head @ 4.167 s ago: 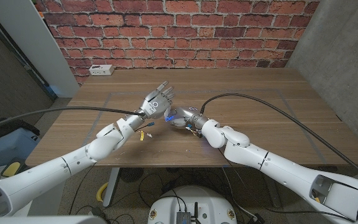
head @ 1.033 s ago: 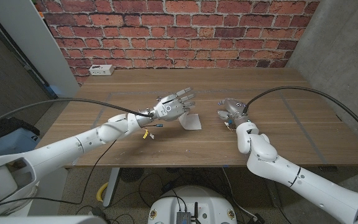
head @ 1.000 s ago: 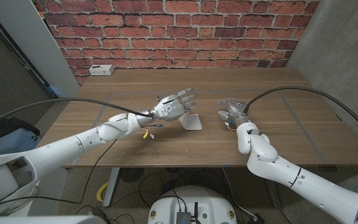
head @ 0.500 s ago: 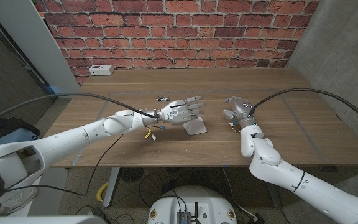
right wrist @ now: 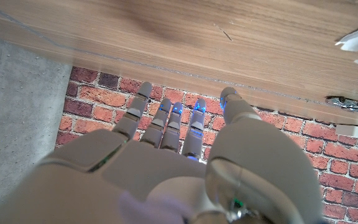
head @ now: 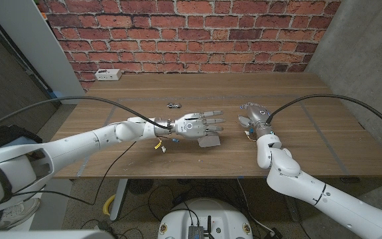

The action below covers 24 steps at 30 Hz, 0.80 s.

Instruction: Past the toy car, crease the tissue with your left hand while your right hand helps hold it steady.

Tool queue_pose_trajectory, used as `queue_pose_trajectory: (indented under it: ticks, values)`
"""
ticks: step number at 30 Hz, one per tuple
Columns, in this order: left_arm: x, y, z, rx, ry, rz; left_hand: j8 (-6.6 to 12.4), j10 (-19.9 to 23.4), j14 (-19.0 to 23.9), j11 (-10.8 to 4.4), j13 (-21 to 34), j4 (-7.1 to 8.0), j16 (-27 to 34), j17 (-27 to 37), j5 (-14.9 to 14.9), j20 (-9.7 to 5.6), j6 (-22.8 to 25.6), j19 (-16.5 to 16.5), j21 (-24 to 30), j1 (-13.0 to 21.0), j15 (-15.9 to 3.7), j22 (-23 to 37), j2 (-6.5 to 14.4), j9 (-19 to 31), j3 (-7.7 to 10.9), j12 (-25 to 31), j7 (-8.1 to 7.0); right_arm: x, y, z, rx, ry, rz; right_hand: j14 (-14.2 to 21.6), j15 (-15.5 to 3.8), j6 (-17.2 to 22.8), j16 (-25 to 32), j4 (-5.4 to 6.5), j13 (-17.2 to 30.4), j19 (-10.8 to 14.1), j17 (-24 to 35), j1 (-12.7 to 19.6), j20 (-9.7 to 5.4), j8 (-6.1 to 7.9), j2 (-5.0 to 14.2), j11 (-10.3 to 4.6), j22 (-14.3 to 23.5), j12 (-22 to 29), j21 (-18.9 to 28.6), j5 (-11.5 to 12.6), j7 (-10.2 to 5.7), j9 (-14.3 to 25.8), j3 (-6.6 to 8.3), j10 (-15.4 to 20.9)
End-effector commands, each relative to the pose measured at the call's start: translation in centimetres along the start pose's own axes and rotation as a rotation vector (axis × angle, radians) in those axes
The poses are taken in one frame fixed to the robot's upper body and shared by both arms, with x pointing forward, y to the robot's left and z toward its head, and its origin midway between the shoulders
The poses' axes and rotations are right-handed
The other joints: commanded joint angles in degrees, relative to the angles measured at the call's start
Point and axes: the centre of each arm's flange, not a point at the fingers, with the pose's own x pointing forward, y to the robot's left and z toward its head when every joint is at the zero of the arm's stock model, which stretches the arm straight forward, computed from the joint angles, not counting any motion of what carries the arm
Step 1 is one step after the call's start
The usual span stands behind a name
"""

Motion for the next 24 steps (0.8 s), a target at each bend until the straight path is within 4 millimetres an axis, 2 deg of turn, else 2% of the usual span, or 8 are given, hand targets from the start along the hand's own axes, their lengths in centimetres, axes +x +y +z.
queue_pose_trajectory:
  ticks: [1,4,10,12,14,16,18,24]
  values:
    - [0.2,0.0,0.4,0.046,0.042,-0.019,0.21,-4.1,-1.5,0.75,0.2,0.85,-0.1,0.3,0.1,-0.12,-7.3,-0.8,0.2,-1.8,-6.27,0.2,-0.1,0.0,-1.16,-0.9,0.21,0.2,-0.2,0.3,-0.003,-0.009,-0.003,0.4,-2.07,0.4,0.0,-0.23,0.1,0.6,0.1,-0.1,0.07,0.11,0.17,0.04,0.2,0.2,-0.1,-0.3,-0.37,0.2,0.54,0.3]
    - [0.1,0.0,0.2,0.055,0.092,-0.028,0.47,-7.2,-3.1,2.23,0.2,2.76,-0.1,0.7,0.4,0.93,-11.5,-1.4,0.0,-3.9,-4.6,0.2,2.3,-0.1,-0.94,-1.1,0.97,0.3,-0.2,0.4,0.0,-0.012,0.001,0.4,-2.1,0.4,0.0,-0.29,0.1,0.6,0.1,-0.1,0.09,0.11,0.09,0.0,0.2,0.2,-0.1,-0.4,-0.35,0.2,0.61,0.3]
    - [-0.1,0.2,-0.5,0.05,0.241,-0.038,1.09,-7.8,-3.3,2.38,0.2,5.55,0.4,1.2,0.5,0.95,-13.0,-1.6,0.1,-6.0,-4.05,0.4,4.5,0.0,0.33,-0.6,1.98,0.5,-0.3,0.6,0.006,-0.021,-0.009,0.5,-2.07,0.3,-0.1,-0.31,0.1,0.6,0.1,-0.1,0.06,0.06,0.0,0.02,0.2,0.2,-0.2,-0.4,-0.39,0.2,0.75,0.3]
    - [-0.2,0.3,-0.7,0.012,0.3,-0.048,1.86,-5.7,-2.0,3.08,0.3,8.16,1.1,1.3,0.5,1.09,-11.8,-1.3,0.5,-8.0,-3.85,0.5,4.3,0.1,1.63,0.6,2.88,0.6,-0.3,0.7,0.016,-0.028,-0.013,0.6,-2.11,0.3,0.0,-0.2,0.1,0.6,0.1,-0.2,0.08,0.05,0.11,-0.03,0.2,0.2,-0.2,-0.5,-0.4,0.2,0.81,0.4]
    - [-0.4,0.3,-0.9,-0.031,0.359,-0.065,2.52,-4.0,-0.7,3.52,0.3,9.56,1.5,1.2,0.6,1.11,-9.8,-1.2,0.7,-9.3,-3.64,0.6,3.9,0.1,2.38,1.3,4.03,0.6,-0.4,0.7,0.032,-0.032,-0.025,0.6,-2.11,0.4,0.0,-0.12,0.1,0.6,0.2,-0.3,0.05,0.08,0.18,-0.02,0.2,0.2,-0.2,-0.5,-0.36,0.2,0.84,0.4]
    - [-0.6,0.2,-1.0,-0.074,0.406,-0.08,2.65,-3.1,0.0,3.87,0.3,10.15,1.7,1.2,0.6,1.27,-9.2,-1.1,0.8,-10.0,-3.23,0.7,3.8,0.1,2.57,1.7,4.09,0.6,-0.5,0.8,0.054,-0.041,-0.031,0.8,-2.09,0.4,0.1,-0.04,0.1,0.8,0.2,-0.4,-0.09,0.07,0.25,-0.01,0.2,0.2,-0.2,-0.5,-0.33,0.2,0.89,0.5]
    - [-0.8,0.2,-1.0,-0.122,0.458,-0.089,3.5,-1.3,1.4,4.49,0.3,11.33,1.9,1.0,0.7,1.61,-6.1,-1.0,1.0,-11.6,-2.61,0.7,3.5,0.0,3.12,2.3,4.73,0.6,-0.5,0.9,0.079,-0.052,-0.044,0.9,-2.14,0.4,0.1,0.01,0.1,0.9,0.2,-0.4,-0.11,0.08,0.29,0.01,0.2,0.3,-0.2,-0.5,-0.37,0.2,0.92,0.6]
    - [-1.3,0.2,-1.3,-0.31,0.563,-0.115,4.82,4.0,5.9,5.37,0.5,12.64,2.5,0.5,0.8,2.14,1.1,0.7,2.2,-14.2,-1.94,0.8,3.1,0.1,5.26,4.2,7.27,0.7,-0.5,1.6,0.139,-0.089,-0.054,1.3,-2.17,0.7,0.2,0.15,0.1,1.1,0.3,-0.6,-0.18,0.15,0.38,0.07,0.2,0.4,-0.2,-0.6,-0.3,0.2,1.08,1.0]
